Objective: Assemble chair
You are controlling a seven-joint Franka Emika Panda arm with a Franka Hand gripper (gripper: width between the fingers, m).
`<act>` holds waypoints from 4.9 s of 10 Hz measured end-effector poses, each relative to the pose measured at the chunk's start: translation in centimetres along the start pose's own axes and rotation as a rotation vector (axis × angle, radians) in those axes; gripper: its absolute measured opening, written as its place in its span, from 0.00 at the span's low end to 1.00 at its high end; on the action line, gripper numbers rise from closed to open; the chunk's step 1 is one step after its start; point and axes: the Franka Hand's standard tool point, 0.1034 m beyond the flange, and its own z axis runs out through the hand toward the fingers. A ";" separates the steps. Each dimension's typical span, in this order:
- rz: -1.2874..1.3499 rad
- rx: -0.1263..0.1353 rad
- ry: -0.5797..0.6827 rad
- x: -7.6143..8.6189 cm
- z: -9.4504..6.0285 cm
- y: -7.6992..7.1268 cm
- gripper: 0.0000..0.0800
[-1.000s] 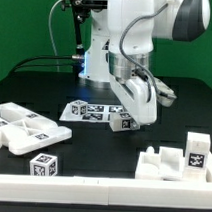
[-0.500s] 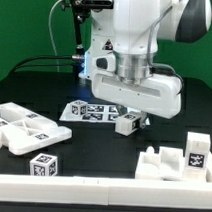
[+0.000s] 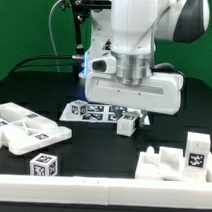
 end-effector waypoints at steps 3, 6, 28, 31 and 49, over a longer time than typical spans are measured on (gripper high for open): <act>0.011 0.005 -0.036 -0.2 0.1 0.0 0.69; 0.050 0.058 -0.271 1.2 -2.1 0.3 0.80; -0.007 0.184 -0.777 6.8 -3.0 0.7 0.81; 0.008 0.183 -0.793 6.7 -3.1 0.9 0.81; 0.109 0.170 -0.809 6.9 -4.1 1.0 0.36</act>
Offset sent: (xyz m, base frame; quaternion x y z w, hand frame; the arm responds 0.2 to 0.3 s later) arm 0.0060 -0.0062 0.0191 0.0315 -0.0382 0.0120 0.9987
